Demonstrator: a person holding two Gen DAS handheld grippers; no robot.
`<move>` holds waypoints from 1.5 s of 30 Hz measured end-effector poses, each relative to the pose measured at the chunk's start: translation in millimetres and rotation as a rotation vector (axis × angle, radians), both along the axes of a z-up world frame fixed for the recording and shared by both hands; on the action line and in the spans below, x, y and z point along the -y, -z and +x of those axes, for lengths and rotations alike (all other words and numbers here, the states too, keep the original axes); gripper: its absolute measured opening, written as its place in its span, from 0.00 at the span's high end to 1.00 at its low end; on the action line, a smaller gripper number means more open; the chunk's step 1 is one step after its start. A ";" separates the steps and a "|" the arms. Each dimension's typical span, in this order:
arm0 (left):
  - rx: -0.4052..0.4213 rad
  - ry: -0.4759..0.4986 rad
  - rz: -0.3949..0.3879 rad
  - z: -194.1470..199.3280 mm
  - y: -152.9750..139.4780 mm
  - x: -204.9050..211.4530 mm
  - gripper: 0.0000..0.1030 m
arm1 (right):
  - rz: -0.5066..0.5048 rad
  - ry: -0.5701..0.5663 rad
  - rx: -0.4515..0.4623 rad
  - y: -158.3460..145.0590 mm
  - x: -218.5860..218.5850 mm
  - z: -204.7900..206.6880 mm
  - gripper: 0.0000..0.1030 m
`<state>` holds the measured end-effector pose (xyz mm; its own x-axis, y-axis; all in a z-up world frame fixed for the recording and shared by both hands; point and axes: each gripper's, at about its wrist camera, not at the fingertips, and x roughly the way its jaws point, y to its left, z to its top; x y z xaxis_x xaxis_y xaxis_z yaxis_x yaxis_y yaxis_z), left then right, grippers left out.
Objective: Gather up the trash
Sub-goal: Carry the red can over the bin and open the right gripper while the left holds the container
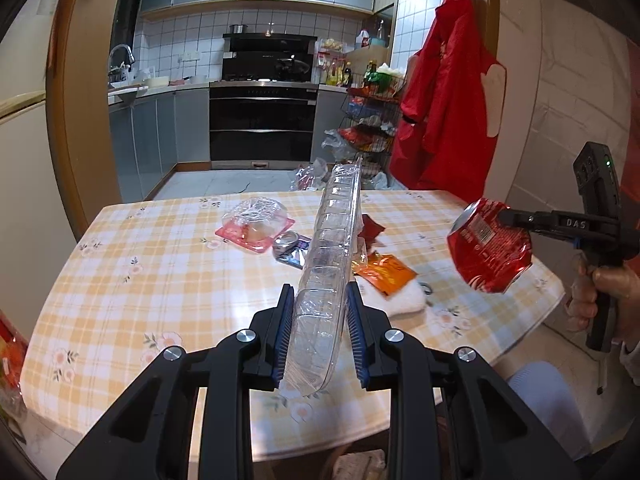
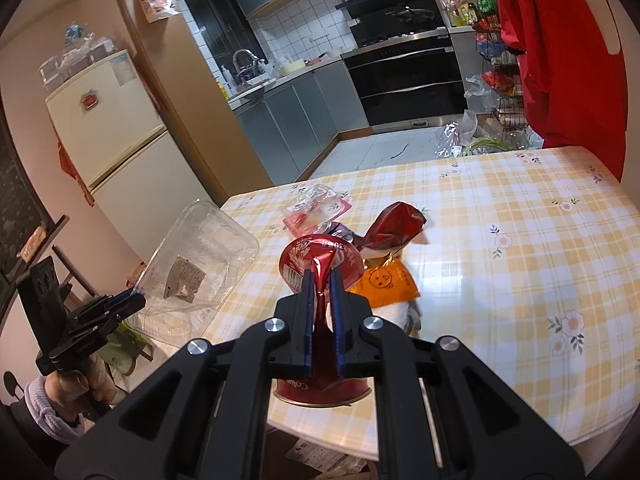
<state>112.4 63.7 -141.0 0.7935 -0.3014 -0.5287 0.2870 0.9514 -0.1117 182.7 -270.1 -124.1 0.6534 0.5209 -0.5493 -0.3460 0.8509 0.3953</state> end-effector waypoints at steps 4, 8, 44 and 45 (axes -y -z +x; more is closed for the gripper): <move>0.006 0.000 -0.025 -19.1 -3.5 -1.1 0.75 | -0.024 -0.015 0.019 -4.0 -8.3 -24.5 0.89; 0.010 0.003 -0.035 -35.6 -4.3 -1.3 0.75 | -0.052 -0.031 0.033 -2.8 -17.8 -48.1 0.89; 0.037 0.012 -0.075 -124.9 -4.6 -10.8 0.75 | -0.060 -0.156 -0.090 40.9 -57.6 -137.3 0.74; 0.038 0.012 -0.077 -125.2 -4.9 -10.6 0.75 | -0.058 -0.159 -0.088 40.4 -58.2 -137.4 0.73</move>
<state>-12.8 74.3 -136.0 0.8087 -0.3498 -0.4730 0.3042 0.9368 -0.1727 45.3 -211.9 -164.5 0.5134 0.5795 -0.6330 -0.4437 0.8106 0.3822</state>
